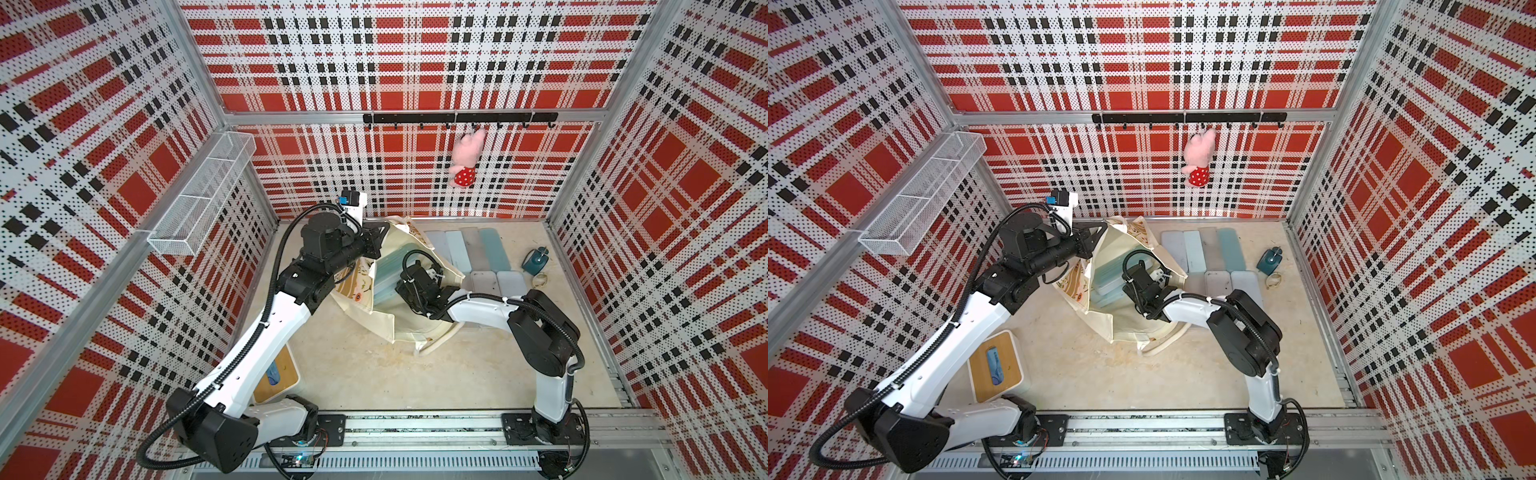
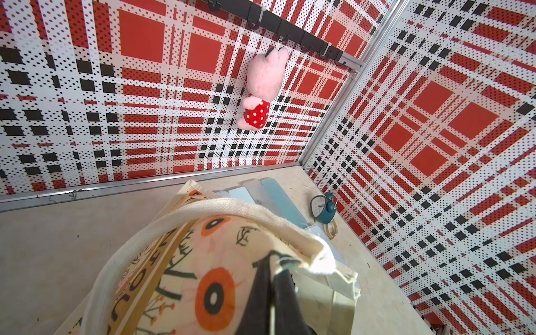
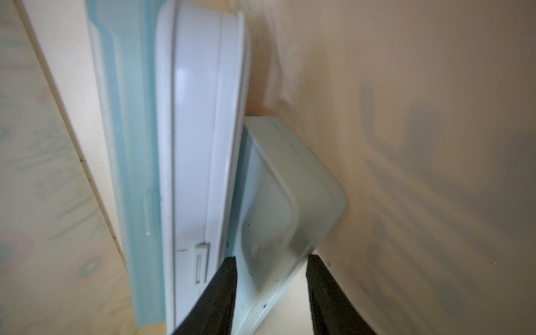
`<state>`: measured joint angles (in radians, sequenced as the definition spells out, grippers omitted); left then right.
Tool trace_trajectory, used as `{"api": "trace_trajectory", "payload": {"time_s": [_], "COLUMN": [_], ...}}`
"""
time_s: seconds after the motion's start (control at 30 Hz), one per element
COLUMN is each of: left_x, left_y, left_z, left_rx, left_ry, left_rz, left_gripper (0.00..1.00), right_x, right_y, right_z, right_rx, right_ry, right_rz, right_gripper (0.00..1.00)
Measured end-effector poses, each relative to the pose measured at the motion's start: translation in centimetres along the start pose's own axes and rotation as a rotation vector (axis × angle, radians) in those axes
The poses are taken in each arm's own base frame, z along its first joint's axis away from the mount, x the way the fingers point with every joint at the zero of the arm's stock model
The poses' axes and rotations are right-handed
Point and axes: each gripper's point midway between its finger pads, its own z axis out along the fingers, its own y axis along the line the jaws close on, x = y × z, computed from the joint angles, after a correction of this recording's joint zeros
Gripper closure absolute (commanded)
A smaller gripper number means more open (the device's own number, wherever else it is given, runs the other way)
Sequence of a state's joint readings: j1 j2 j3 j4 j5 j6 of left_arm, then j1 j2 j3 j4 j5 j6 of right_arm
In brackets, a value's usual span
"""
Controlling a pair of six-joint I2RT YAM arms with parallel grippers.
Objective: Take out the pencil case from the canvas bag
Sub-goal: Pick up the pencil case from the canvas bag.
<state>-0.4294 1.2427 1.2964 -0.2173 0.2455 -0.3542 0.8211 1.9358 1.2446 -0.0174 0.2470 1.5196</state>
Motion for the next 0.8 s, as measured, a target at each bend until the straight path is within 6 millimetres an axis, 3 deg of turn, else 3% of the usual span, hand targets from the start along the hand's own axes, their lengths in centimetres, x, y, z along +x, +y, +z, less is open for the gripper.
{"api": "trace_trajectory", "payload": {"time_s": [0.13,0.37,0.8], "left_x": [0.0,-0.1,-0.4], "left_y": [-0.4,-1.2,-1.3], "left_z": [0.0,0.0,-0.2], "left_rx": [0.007,0.024,0.018], "left_ry": [0.000,0.000,-0.013], "left_rz": [0.002,-0.013,-0.021], "left_gripper": [1.00,1.00,1.00], "right_x": [-0.1,-0.7,-2.4], "right_y": [-0.2,0.1,1.3], "right_z": [0.3,1.1,1.3], "right_rx": [0.002,-0.062,-0.212], "right_ry": [-0.002,-0.014,-0.051], "right_rz": [0.004,0.046,0.074], "right_gripper": [0.41,0.35,0.64]}}
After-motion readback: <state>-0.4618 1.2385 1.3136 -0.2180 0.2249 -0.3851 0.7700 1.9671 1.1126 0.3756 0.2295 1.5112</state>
